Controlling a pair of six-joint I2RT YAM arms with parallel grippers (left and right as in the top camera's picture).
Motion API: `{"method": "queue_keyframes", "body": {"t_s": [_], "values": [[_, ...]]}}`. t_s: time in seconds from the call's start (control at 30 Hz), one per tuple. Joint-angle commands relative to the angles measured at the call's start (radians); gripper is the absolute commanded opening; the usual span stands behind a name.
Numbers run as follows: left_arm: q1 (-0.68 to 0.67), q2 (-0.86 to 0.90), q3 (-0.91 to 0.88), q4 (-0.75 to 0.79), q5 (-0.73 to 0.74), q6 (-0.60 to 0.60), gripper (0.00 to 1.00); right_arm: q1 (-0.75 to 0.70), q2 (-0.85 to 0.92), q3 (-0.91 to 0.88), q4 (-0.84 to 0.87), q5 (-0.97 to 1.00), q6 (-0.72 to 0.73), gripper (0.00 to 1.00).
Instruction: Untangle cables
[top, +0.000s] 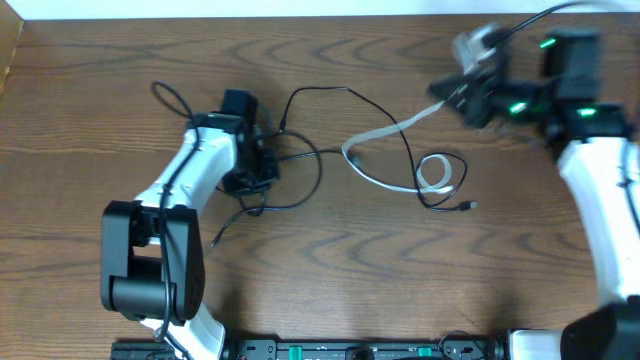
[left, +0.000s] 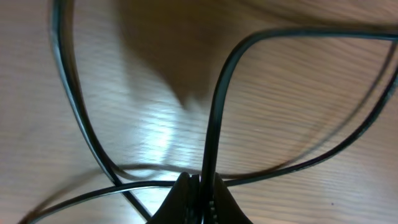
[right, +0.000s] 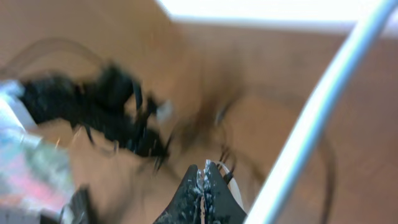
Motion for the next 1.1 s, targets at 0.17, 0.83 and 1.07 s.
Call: {"method": "queue_keyframes", "body": {"t_s": [0.17, 0.83, 1.07], "values": [[0.036, -0.018, 0.006, -0.024, -0.005, -0.05, 0.08, -0.219, -0.064, 0.127, 0.017, 0.116, 0.183, 0.01], [-0.027, -0.018, 0.006, -0.027, 0.179, -0.006, 0.08, -0.325, -0.056, 0.02, -0.444, 1.094, 0.194, 0.01], [-0.09, -0.018, 0.006, -0.014, 0.175, -0.006, 0.08, -0.322, -0.056, 0.011, -0.415, 0.882, 0.188, 0.73]]}}
